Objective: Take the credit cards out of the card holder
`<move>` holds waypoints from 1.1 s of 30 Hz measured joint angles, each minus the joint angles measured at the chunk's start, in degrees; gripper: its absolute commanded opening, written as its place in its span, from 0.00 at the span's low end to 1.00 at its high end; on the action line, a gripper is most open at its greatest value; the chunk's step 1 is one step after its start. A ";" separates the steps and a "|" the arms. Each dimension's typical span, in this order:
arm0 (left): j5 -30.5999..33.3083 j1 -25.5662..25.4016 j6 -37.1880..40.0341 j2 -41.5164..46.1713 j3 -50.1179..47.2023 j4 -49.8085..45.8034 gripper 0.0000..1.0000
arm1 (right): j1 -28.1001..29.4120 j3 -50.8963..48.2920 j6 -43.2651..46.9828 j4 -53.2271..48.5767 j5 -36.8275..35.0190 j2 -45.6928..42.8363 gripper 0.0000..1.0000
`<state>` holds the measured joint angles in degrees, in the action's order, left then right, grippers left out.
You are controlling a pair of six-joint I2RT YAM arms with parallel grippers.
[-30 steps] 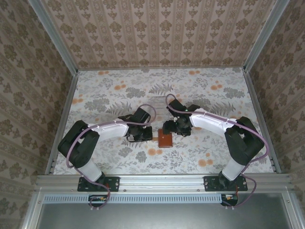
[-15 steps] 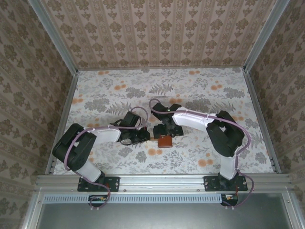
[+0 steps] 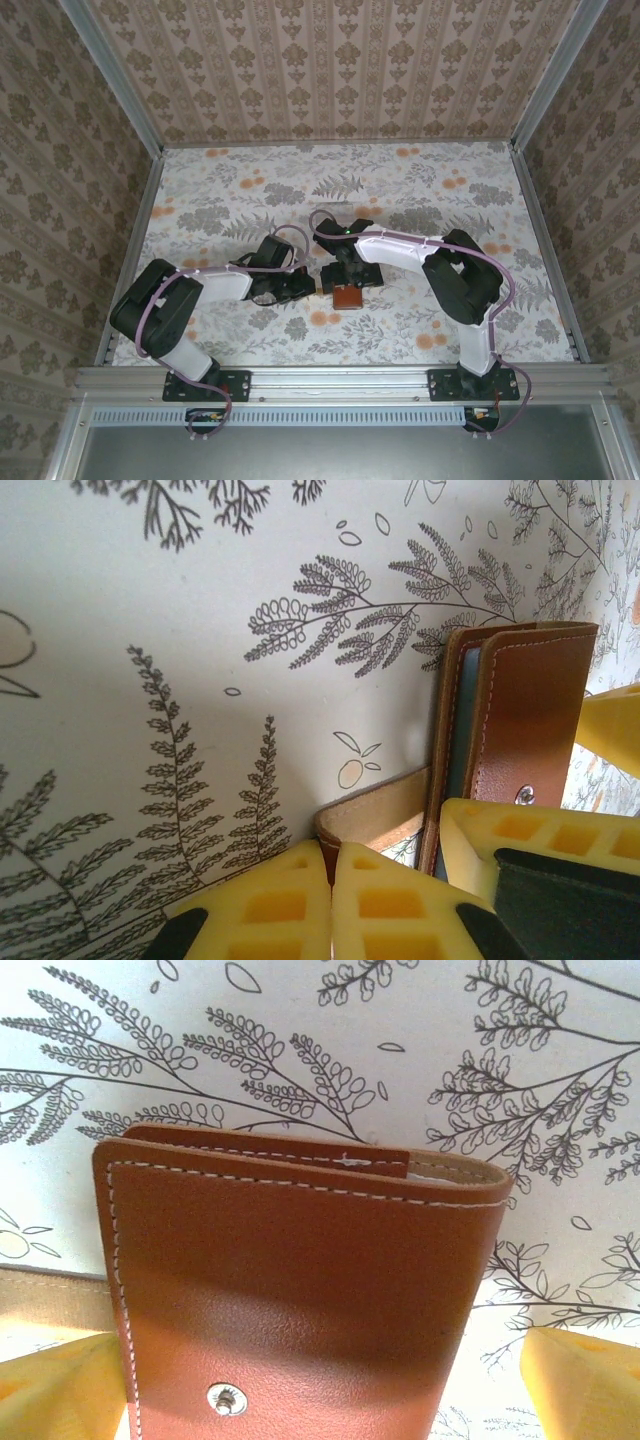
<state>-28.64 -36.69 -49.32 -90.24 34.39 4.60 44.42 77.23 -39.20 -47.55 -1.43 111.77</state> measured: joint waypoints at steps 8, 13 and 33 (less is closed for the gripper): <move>-0.04 0.15 0.02 0.35 -0.26 -0.15 0.07 | 0.00 0.00 -0.04 -0.98 -1.22 -0.50 0.99; 0.04 0.37 0.02 1.01 -0.35 -1.57 0.07 | 0.11 0.00 -0.02 -2.03 -1.90 -3.10 0.99; 4.09 2.01 3.15 3.69 2.21 -13.25 0.07 | -3.41 -6.12 0.00 -1.01 -3.48 -12.07 0.70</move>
<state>-24.56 -34.68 -46.17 -86.54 36.60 -8.64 41.01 71.11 -39.20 -48.56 -4.91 99.70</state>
